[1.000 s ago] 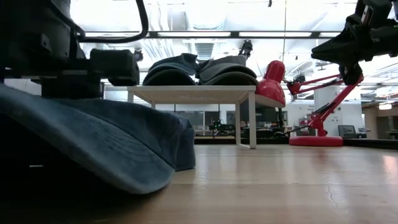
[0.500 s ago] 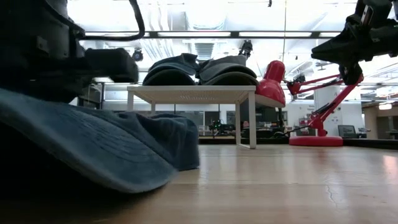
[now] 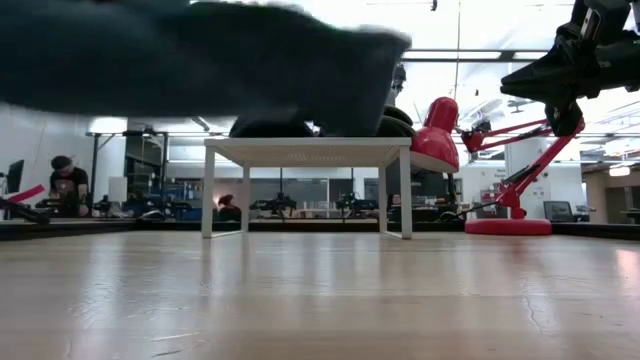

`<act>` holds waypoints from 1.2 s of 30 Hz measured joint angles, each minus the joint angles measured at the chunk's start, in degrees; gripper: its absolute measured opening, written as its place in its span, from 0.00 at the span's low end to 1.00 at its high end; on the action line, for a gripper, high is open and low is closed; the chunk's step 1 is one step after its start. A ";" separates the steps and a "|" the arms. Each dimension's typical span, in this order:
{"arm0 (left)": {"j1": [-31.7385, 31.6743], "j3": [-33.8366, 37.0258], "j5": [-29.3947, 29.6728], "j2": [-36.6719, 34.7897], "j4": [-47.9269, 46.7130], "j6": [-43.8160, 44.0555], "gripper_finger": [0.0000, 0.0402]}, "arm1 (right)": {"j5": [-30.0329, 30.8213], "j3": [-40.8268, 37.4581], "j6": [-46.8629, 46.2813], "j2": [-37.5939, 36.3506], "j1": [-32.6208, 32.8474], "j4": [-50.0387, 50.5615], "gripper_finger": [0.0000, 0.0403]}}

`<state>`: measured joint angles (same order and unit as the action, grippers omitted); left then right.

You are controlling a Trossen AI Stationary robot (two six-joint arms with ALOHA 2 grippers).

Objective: Pick & Place hat
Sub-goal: Stack the blue cap on top of the blue cap on the shelf

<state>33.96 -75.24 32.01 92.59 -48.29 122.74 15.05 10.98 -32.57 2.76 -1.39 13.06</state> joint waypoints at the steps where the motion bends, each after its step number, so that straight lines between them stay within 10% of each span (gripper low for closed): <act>1: 0.02 -0.03 1.89 -0.99 -0.20 -0.44 0.00 | 0.01 -0.01 -0.01 0.00 -0.01 0.00 0.13; 24: -1.29 -10.24 55.79 -10.51 -0.14 -15.96 0.00 | 0.07 0.00 0.01 0.00 0.00 0.06 0.13; 36: -17.59 -16.42 57.58 -13.13 -0.68 -23.50 0.00 | 0.07 0.00 0.01 0.00 0.00 0.08 0.13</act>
<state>16.37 -91.66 89.59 79.45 -48.97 99.24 15.11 10.98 -32.56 2.76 -1.39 13.14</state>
